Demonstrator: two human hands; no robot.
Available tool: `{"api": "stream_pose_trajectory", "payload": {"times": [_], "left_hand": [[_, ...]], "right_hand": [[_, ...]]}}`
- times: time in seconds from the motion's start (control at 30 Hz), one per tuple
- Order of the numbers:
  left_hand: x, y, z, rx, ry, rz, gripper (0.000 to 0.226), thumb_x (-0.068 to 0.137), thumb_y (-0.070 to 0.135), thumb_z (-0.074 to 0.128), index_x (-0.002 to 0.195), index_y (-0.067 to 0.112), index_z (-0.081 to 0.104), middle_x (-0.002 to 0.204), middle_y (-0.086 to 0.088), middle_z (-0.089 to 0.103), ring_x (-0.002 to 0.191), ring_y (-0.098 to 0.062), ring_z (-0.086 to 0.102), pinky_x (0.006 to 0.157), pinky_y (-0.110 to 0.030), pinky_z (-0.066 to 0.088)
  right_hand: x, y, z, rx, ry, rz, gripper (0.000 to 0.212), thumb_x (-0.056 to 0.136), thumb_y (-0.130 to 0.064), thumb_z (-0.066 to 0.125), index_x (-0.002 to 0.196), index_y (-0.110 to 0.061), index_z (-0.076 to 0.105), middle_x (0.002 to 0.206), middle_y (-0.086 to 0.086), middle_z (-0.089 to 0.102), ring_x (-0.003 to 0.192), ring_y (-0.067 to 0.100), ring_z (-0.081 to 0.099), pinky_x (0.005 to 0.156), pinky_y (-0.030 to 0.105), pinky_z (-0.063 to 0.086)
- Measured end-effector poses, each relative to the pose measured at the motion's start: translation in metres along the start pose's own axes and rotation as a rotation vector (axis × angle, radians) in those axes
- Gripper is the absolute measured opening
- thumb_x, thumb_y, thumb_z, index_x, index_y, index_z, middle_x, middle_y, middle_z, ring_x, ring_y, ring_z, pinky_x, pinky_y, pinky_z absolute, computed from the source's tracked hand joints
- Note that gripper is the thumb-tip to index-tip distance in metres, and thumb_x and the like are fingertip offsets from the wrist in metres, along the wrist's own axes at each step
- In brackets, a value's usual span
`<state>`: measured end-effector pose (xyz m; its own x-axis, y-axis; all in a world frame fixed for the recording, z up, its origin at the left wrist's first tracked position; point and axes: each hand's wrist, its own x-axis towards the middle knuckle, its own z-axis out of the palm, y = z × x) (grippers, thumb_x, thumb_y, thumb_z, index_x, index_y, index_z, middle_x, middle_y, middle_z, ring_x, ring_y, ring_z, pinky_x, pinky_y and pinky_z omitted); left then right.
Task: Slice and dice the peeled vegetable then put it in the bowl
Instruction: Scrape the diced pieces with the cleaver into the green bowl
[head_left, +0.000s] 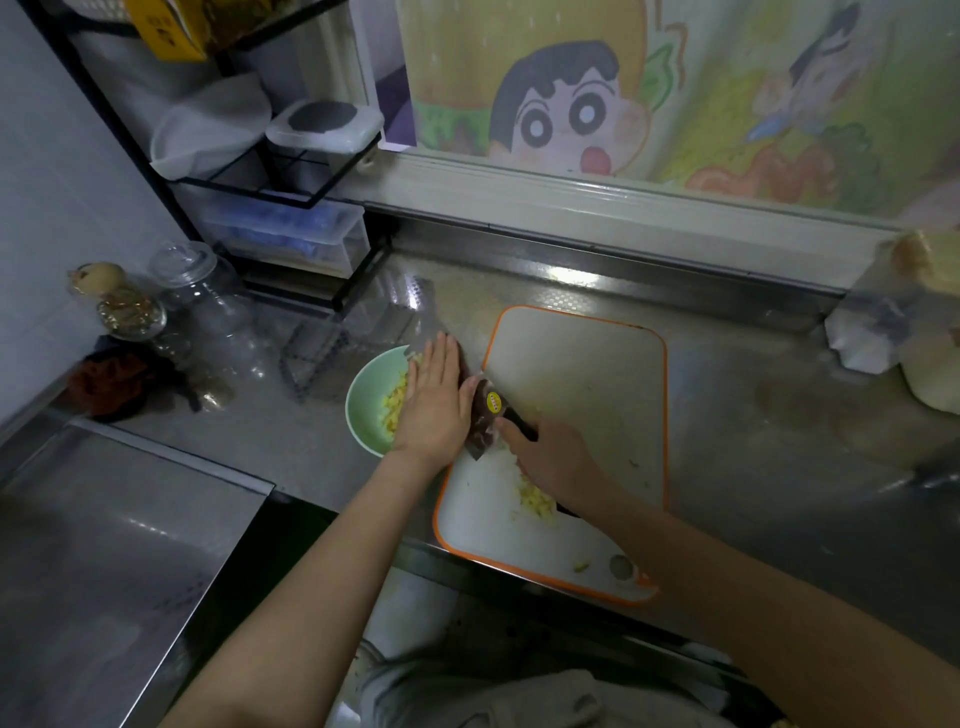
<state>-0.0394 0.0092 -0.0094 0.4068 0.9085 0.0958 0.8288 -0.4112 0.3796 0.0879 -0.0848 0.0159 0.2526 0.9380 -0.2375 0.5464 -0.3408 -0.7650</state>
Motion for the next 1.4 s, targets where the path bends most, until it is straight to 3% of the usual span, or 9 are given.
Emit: {"api": "stream_pose_trajectory", "payload": {"times": [0.27, 0.4, 0.6, 0.67, 0.77, 0.93, 1.17, 1.27, 1.4], "left_hand": [[-0.016, -0.018, 0.004, -0.080, -0.174, -0.372, 0.059, 0.101, 0.036, 0.018, 0.148, 0.001, 0.006, 0.156, -0.015, -0.005, 0.144, -0.027, -0.007, 0.115, -0.044, -0.005], [-0.020, -0.009, -0.003, -0.178, 0.013, -0.216, 0.053, 0.101, 0.029, 0.026, 0.148, 0.007, 0.011, 0.157, -0.010, 0.007, 0.145, -0.021, 0.002, 0.116, -0.041, -0.002], [-0.026, -0.004, 0.002, -0.025, -0.092, -0.161, 0.051, 0.101, 0.030, 0.025, 0.147, 0.008, 0.019, 0.156, -0.006, 0.014, 0.145, -0.022, 0.003, 0.116, -0.043, 0.001], [-0.031, -0.001, 0.005, 0.014, -0.077, -0.131, 0.047, 0.101, 0.029, 0.030, 0.144, 0.011, 0.030, 0.155, -0.007, 0.019, 0.144, -0.022, 0.007, 0.115, -0.041, 0.001], [-0.035, 0.007, 0.009, 0.083, -0.065, -0.040, 0.038, 0.095, 0.025, 0.043, 0.132, 0.016, 0.047, 0.138, -0.009, 0.043, 0.132, -0.025, 0.030, 0.109, -0.035, 0.013], [-0.035, 0.012, 0.013, 0.139, -0.037, -0.025, 0.041, 0.086, 0.011, 0.048, 0.126, 0.021, 0.053, 0.118, -0.001, 0.056, 0.114, -0.024, 0.042, 0.090, -0.032, 0.021], [-0.037, 0.014, 0.016, 0.200, -0.008, -0.030, 0.044, 0.087, 0.006, 0.047, 0.127, 0.023, 0.050, 0.119, 0.000, 0.054, 0.114, -0.022, 0.042, 0.086, -0.031, 0.019], [-0.038, 0.014, 0.018, 0.199, 0.006, -0.034, 0.046, 0.086, 0.003, 0.048, 0.128, 0.021, 0.050, 0.119, -0.003, 0.052, 0.114, -0.024, 0.042, 0.089, -0.032, 0.021], [-0.037, 0.013, 0.022, 0.186, 0.014, -0.033, 0.045, 0.086, 0.003, 0.049, 0.128, 0.019, 0.050, 0.120, -0.005, 0.050, 0.114, -0.025, 0.042, 0.090, -0.032, 0.021]], "right_hand": [[-0.003, 0.010, -0.007, 0.010, 0.055, -0.010, 0.052, 0.094, -0.040, 0.051, 0.049, -0.019, 0.037, 0.045, -0.003, 0.040, 0.043, 0.012, 0.040, 0.058, 0.027, 0.035], [-0.005, 0.014, -0.007, 0.009, 0.037, -0.012, 0.051, 0.095, -0.041, 0.051, 0.051, -0.019, 0.037, 0.043, -0.005, 0.040, 0.042, 0.011, 0.040, 0.053, 0.026, 0.034], [-0.011, 0.022, -0.011, 0.158, 0.077, 0.014, 0.051, 0.098, -0.035, 0.045, 0.048, -0.022, 0.049, 0.051, 0.005, 0.043, 0.044, 0.015, 0.041, 0.053, 0.027, 0.036], [-0.009, 0.033, -0.018, 0.169, 0.156, 0.035, 0.042, 0.100, -0.032, 0.041, 0.062, -0.023, 0.057, 0.058, 0.006, 0.049, 0.052, 0.020, 0.046, 0.057, 0.029, 0.036], [-0.004, 0.056, -0.037, -0.040, 0.259, 0.051, 0.034, 0.102, -0.031, 0.035, 0.093, -0.009, 0.058, 0.074, 0.005, 0.055, 0.069, 0.024, 0.052, 0.063, 0.030, 0.035], [0.008, 0.092, -0.070, -0.378, 0.280, 0.140, 0.031, 0.102, -0.023, 0.034, 0.119, -0.001, 0.047, 0.113, 0.018, 0.051, 0.098, 0.036, 0.053, 0.079, 0.041, 0.043], [0.018, 0.121, -0.067, -0.536, 0.148, 0.255, 0.036, 0.099, -0.008, 0.038, 0.134, 0.000, 0.036, 0.131, 0.020, 0.043, 0.117, 0.035, 0.046, 0.094, 0.041, 0.042], [0.008, 0.123, -0.046, -0.471, 0.068, 0.179, 0.034, 0.099, -0.003, 0.033, 0.132, -0.003, 0.041, 0.131, 0.018, 0.047, 0.115, 0.032, 0.049, 0.096, 0.040, 0.044], [-0.016, 0.125, -0.022, -0.547, -0.057, -0.018, 0.041, 0.099, -0.006, 0.038, 0.139, -0.011, 0.036, 0.139, 0.010, 0.042, 0.124, 0.023, 0.044, 0.100, 0.025, 0.033]]}}
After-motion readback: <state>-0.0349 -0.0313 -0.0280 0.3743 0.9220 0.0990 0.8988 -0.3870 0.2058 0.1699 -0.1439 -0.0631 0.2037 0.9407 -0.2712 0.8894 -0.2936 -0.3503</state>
